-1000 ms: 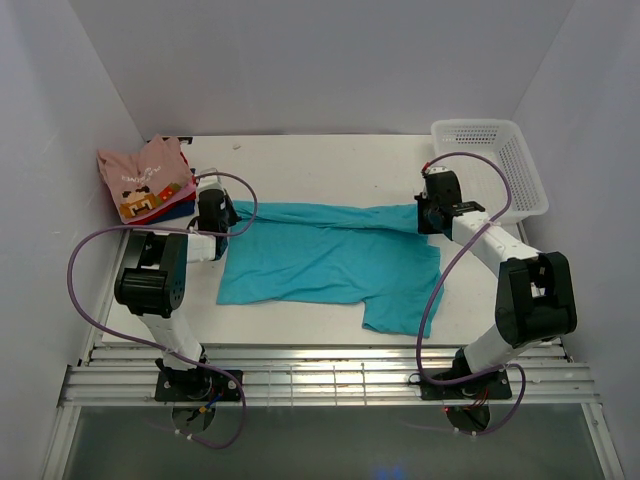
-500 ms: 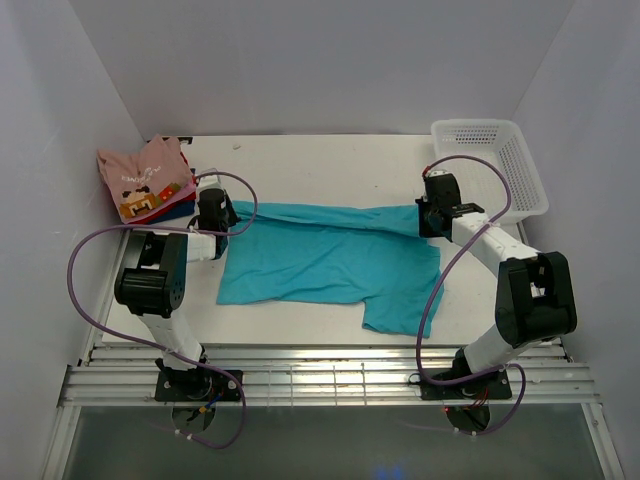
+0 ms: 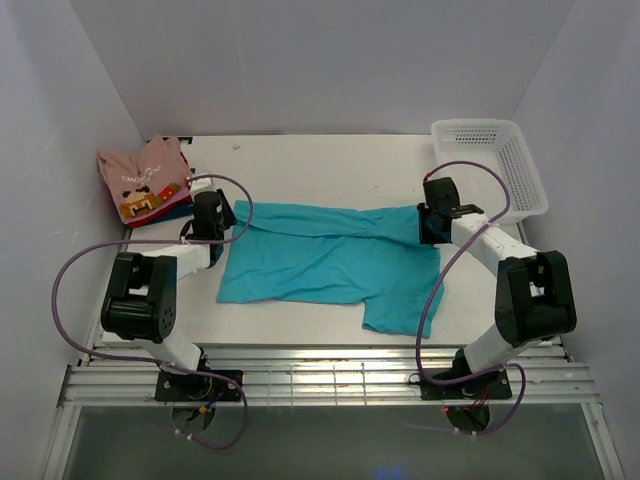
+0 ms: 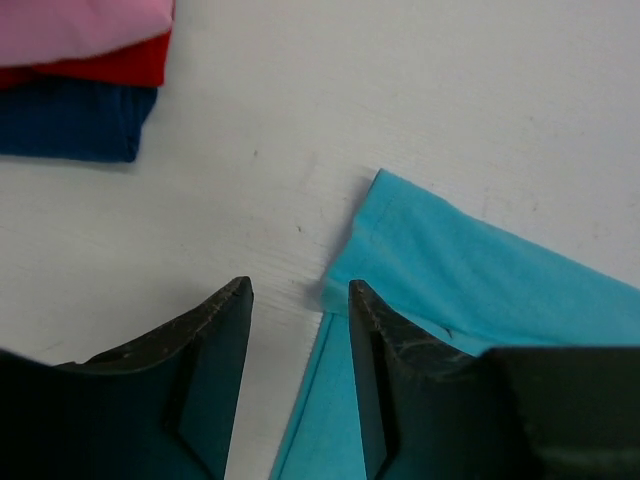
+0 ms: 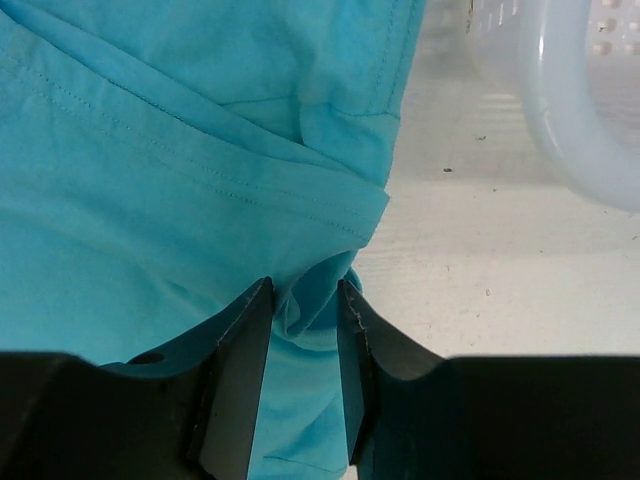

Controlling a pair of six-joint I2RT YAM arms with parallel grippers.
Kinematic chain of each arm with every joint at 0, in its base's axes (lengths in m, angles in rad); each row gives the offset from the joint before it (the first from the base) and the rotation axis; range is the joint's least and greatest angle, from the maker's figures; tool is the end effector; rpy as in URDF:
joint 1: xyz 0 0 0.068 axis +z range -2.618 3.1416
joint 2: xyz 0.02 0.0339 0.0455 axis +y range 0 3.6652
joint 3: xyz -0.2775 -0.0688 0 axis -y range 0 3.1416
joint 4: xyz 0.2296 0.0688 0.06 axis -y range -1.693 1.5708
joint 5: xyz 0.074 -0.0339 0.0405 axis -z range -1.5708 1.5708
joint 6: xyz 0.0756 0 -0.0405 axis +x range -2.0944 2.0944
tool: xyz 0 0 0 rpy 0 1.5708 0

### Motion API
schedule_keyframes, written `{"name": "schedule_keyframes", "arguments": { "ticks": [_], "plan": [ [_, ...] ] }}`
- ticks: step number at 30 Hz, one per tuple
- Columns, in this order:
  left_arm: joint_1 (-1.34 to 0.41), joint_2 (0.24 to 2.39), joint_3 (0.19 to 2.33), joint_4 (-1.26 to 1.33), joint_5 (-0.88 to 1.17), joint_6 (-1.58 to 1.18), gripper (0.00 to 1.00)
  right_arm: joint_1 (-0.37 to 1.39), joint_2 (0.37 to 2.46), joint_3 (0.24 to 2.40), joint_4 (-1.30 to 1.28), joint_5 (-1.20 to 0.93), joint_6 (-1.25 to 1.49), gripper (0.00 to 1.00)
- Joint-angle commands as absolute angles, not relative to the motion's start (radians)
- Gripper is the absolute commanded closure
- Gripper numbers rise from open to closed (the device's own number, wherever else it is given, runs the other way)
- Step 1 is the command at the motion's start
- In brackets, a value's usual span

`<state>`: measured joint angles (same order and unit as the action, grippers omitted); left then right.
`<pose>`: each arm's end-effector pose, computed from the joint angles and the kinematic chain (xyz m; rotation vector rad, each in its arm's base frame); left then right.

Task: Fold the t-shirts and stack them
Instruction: Fold the flattened tshirt in 1/3 of the way

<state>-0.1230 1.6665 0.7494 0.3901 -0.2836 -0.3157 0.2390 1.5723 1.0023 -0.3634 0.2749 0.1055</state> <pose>0.3603 -0.0232 0.1702 -0.3679 2.0420 0.0294 0.3288 0.0590 0.1997 -0.0521 2.4647 -0.1963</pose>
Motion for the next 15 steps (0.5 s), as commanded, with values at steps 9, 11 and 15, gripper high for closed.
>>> {"name": "schedule_keyframes", "arguments": {
  "ticks": [9, 11, 15],
  "plan": [
    [-0.301, 1.584, 0.931, 0.410, -0.280, -0.322, 0.58, 0.245, 1.396, 1.081, -0.321, 0.267, 0.091, 0.65],
    [-0.334, 1.658, 0.988, 0.408, -0.243, -0.313, 0.63, 0.244, 1.425, 1.094, -0.278, 0.246, 0.089, 0.77],
    [-0.374, 1.824, 1.127, 0.402, -0.108, -0.325, 0.73, 0.239, 1.525, 1.149, -0.224, 0.192, 0.084, 0.78]
  ]
}}
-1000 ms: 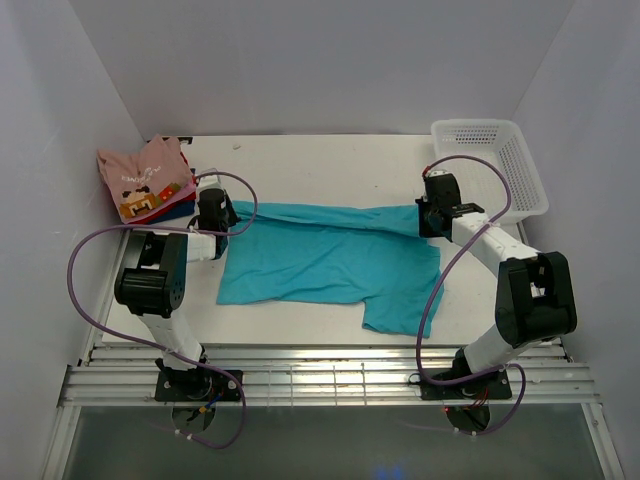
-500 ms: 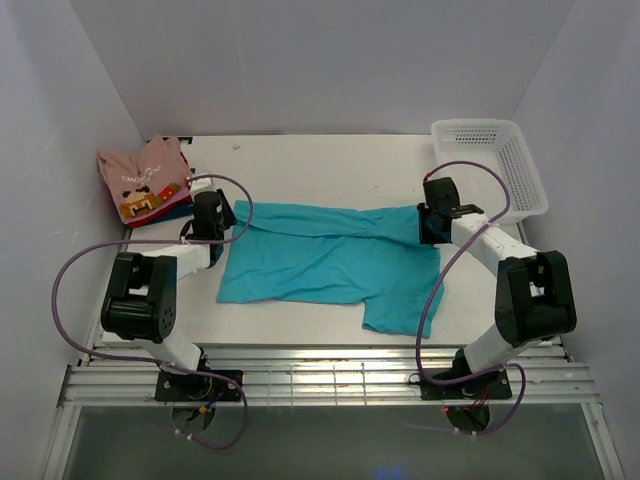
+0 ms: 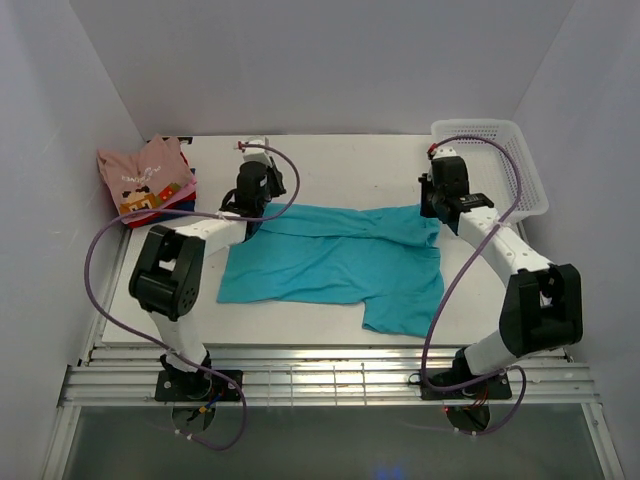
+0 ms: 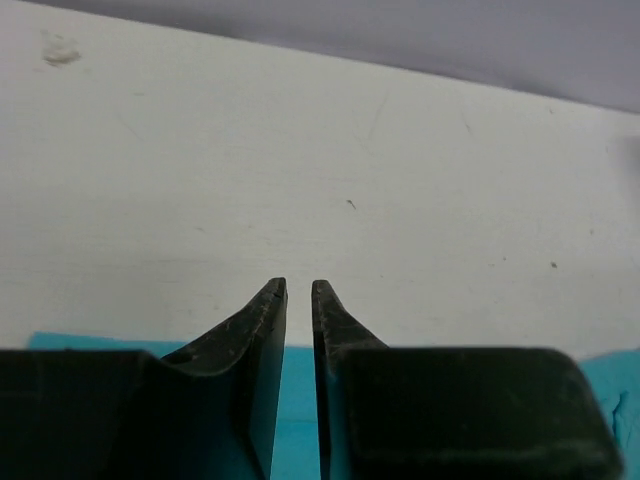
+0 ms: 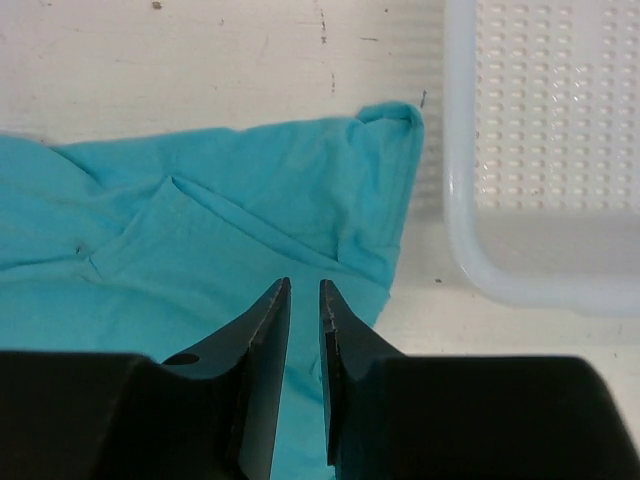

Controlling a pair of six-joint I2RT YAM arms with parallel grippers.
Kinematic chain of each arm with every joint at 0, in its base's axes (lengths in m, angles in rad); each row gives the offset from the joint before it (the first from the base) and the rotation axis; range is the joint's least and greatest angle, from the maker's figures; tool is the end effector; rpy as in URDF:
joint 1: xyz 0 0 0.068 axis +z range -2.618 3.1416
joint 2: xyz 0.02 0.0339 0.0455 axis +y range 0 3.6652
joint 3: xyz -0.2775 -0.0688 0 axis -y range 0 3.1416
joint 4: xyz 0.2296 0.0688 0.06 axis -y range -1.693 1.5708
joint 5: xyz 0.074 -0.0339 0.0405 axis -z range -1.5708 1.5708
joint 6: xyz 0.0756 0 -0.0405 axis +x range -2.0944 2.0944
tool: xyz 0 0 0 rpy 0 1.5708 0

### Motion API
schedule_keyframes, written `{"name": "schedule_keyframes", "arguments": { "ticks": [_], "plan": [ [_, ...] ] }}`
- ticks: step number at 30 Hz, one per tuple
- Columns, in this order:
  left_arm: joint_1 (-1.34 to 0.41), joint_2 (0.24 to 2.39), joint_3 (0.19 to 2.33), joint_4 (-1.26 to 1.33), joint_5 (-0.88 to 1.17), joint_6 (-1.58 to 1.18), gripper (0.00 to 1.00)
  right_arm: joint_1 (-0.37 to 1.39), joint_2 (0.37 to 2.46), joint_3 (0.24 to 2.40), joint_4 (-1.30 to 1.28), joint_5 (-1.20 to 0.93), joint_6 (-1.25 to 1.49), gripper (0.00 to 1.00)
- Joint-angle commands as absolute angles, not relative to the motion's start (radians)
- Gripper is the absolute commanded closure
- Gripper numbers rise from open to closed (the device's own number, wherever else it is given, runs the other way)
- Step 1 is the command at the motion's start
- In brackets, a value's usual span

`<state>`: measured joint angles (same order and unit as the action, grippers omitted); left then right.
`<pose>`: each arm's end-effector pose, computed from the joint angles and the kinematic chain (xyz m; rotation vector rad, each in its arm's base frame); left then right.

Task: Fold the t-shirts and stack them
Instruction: Fold the flattened tshirt in 1/3 of the way

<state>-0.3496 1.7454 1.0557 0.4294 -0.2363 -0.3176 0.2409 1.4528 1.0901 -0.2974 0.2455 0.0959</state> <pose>0.4063 -0.1293 0.2490 -0.1372 1.8260 -0.2544 0.3342 0.0632 0.2734 -0.0269 2.2090 -0.0872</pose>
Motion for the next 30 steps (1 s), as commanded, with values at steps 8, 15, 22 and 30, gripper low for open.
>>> {"name": "schedule_keyframes", "arguments": {
  "ticks": [8, 15, 22, 30],
  "plan": [
    [-0.514, 1.986, 1.278, 0.400, -0.002, -0.374, 0.73, 0.229, 1.759, 1.272, -0.196, 0.129, 0.071, 0.66],
    [-0.623, 2.077, 1.423, 0.399, 0.055, -0.393, 0.72, 0.224, 1.847, 1.279, -0.189, 0.061, 0.084, 0.64],
    [-0.689, 2.100, 1.456, 0.399, 0.067, -0.411, 0.70, 0.222, 1.841, 1.239, -0.222, 0.040, 0.092, 0.64],
    [-0.724, 2.138, 1.427, 0.399, 0.080, -0.452, 0.69, 0.222, 1.832, 1.184, -0.244, 0.077, 0.078, 0.64]
  ]
}}
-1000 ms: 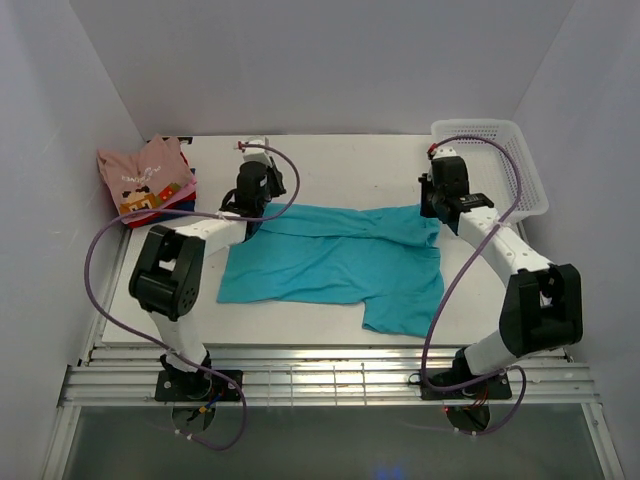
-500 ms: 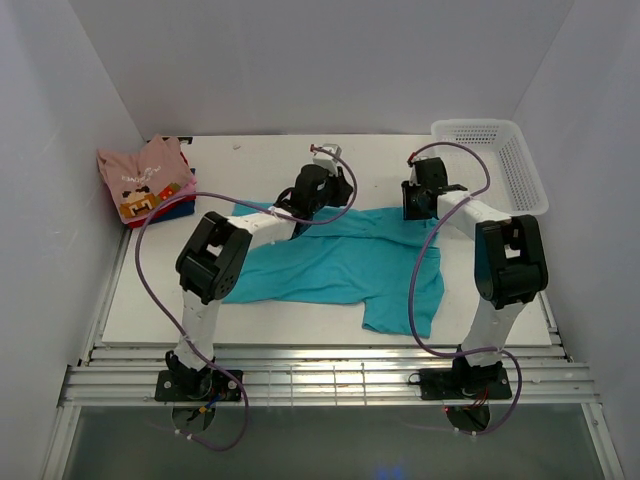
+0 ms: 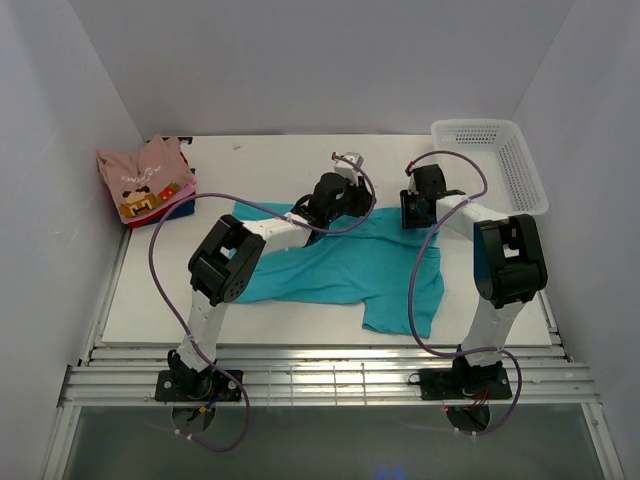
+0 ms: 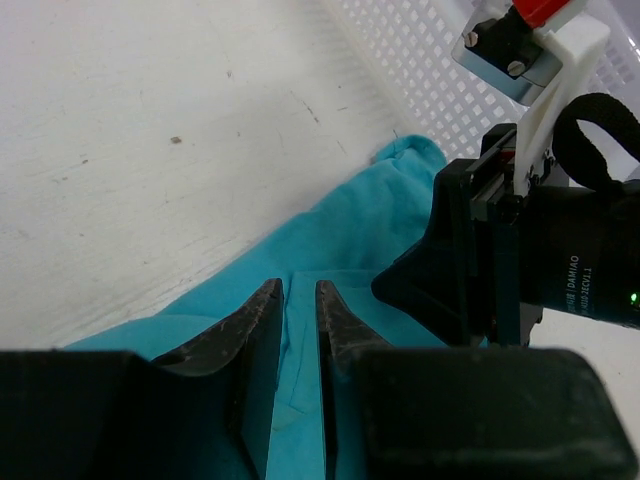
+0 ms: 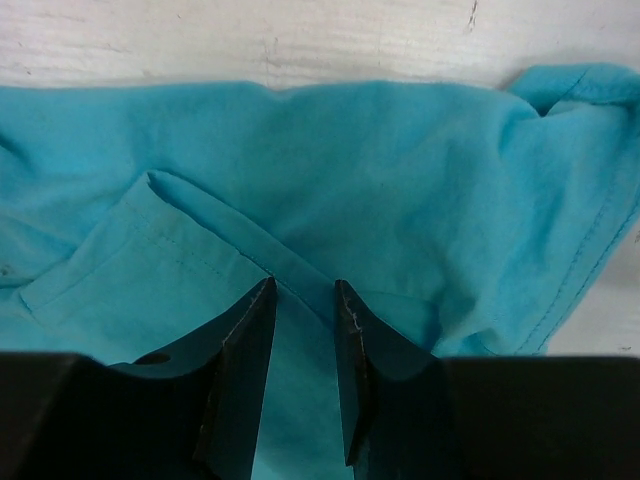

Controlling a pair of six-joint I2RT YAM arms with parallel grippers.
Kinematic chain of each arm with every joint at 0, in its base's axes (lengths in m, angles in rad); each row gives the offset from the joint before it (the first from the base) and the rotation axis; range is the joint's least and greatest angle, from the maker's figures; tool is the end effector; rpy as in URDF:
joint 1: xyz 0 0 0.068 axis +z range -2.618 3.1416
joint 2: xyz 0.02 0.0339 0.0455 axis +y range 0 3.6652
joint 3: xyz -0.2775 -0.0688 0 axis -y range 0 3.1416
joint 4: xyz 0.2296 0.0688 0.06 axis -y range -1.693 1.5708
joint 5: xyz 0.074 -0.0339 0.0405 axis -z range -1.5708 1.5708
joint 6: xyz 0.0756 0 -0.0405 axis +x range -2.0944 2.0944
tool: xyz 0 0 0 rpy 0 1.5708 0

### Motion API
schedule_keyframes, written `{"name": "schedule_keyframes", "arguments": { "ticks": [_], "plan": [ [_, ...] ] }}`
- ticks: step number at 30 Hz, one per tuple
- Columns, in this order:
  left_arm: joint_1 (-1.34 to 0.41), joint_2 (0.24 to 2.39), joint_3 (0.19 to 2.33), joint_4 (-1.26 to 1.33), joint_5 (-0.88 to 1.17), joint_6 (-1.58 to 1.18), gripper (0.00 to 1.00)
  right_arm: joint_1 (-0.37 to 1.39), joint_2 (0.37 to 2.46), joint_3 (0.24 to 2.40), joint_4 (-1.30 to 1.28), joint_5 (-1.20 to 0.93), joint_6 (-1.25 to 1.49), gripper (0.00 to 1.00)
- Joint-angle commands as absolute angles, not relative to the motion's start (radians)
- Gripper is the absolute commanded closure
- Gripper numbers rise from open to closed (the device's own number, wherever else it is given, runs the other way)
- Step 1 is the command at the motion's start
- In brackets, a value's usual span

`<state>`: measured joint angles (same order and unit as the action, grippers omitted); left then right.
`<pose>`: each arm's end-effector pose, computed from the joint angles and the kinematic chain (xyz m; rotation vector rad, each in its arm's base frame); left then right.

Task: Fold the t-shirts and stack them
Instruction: Fold the flattened tshirt in 1/3 of the way

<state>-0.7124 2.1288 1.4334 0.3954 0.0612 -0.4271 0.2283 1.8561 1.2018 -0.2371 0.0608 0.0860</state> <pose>0.3939 -0.3463 0.2037 0.3220 1.9311 -0.8290 0.4011 0.0885 0.1714 -0.1486 2.4564 0.0622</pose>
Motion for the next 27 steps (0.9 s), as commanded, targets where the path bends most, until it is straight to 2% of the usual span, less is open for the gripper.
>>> {"name": "schedule_keyframes", "arguments": {
  "ticks": [1, 9, 13, 14, 27],
  "plan": [
    [-0.727, 2.146, 1.427, 0.397, 0.080, -0.454, 0.69, 0.222, 1.835, 1.181, -0.242, 0.083, 0.074, 0.64],
    [-0.735, 2.163, 1.422, 0.390, 0.080, -0.462, 0.70, 0.222, 1.839, 1.183, -0.262, 0.069, 0.069, 0.64],
    [-0.738, 2.160, 1.410, 0.377, 0.069, -0.463, 0.70, 0.222, 1.822, 1.169, -0.267, 0.054, 0.069, 0.90],
    [-0.738, 2.158, 1.402, 0.374, 0.063, -0.465, 0.70, 0.222, 1.818, 1.160, -0.267, 0.054, 0.071, 0.92],
    [-0.738, 2.122, 1.332, 0.368, 0.051, -0.495, 0.71, 0.265, 1.560, 1.022, -0.313, 0.046, 0.086, 0.92]
  ]
}}
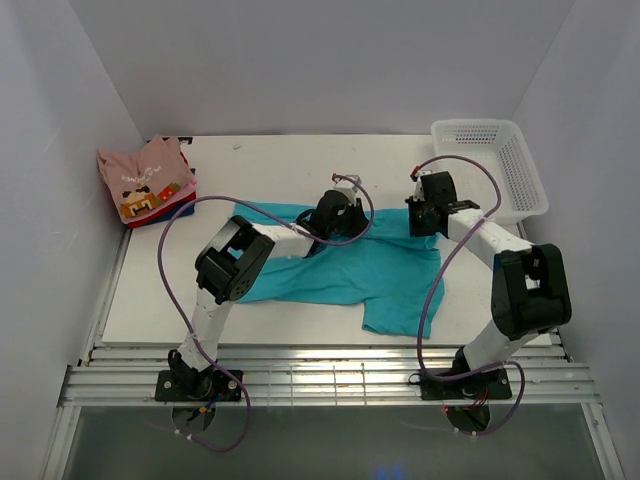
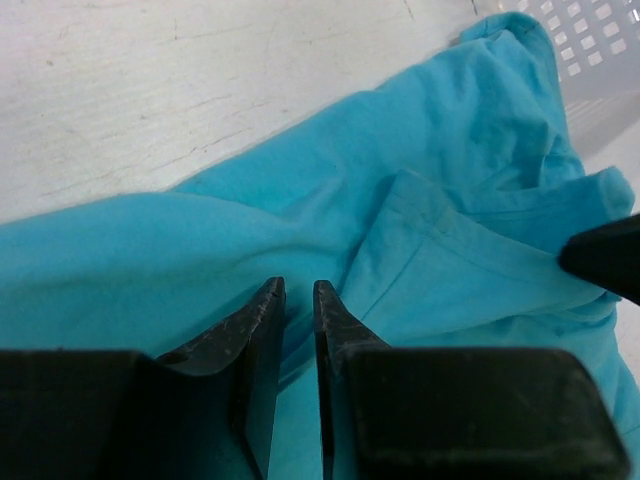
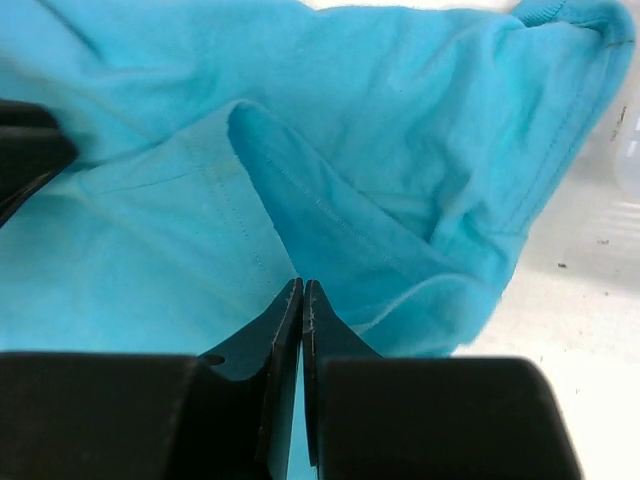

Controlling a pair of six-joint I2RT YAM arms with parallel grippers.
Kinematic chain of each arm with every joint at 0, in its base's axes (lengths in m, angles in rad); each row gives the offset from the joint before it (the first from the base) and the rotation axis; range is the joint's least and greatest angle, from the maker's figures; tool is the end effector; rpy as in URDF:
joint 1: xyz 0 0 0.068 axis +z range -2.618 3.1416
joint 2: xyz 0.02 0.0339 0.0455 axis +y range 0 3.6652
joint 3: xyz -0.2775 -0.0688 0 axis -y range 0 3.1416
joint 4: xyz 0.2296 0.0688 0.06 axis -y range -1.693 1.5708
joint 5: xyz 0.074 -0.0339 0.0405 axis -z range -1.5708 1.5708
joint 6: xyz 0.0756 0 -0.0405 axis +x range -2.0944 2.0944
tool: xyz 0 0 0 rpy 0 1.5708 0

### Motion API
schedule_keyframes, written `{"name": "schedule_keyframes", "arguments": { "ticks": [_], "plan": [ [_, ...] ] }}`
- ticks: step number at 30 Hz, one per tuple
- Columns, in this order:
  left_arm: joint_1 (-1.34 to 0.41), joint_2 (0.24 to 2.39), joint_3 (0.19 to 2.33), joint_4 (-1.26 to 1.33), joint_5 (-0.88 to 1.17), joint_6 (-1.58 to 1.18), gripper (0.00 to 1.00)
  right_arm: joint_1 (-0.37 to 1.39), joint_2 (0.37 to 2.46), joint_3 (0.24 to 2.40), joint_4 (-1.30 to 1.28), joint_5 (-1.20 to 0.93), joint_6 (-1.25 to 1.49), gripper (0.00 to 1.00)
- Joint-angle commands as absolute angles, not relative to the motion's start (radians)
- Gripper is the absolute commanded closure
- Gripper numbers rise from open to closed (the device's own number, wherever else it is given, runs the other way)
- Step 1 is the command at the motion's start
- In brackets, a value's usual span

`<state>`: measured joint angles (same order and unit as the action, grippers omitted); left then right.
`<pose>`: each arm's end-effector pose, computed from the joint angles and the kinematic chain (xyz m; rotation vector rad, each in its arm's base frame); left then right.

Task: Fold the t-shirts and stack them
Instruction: Fold the flattened tshirt in 1/3 of the way

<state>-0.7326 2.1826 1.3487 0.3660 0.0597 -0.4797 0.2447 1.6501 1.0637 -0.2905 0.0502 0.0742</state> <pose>0.3773 -0.3454 0.1435 0.3086 2.1160 -0.8017 0.3522 0.0840 0.1981 -0.1863 2.4407 0.0798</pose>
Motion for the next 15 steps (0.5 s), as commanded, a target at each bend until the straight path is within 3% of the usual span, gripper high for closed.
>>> {"name": "schedule_keyframes", "arguments": {
  "ticks": [1, 15],
  "plan": [
    [-0.739, 2.117, 1.322, 0.370, 0.052, -0.495, 0.71, 0.273, 1.542, 1.006, -0.314, 0.043, 0.095, 0.92],
    [-0.762, 2.011, 1.227, 0.371, 0.021, -0.488, 0.72, 0.413, 1.339, 0.785, -0.380, 0.083, 0.233, 0.92]
  ]
}}
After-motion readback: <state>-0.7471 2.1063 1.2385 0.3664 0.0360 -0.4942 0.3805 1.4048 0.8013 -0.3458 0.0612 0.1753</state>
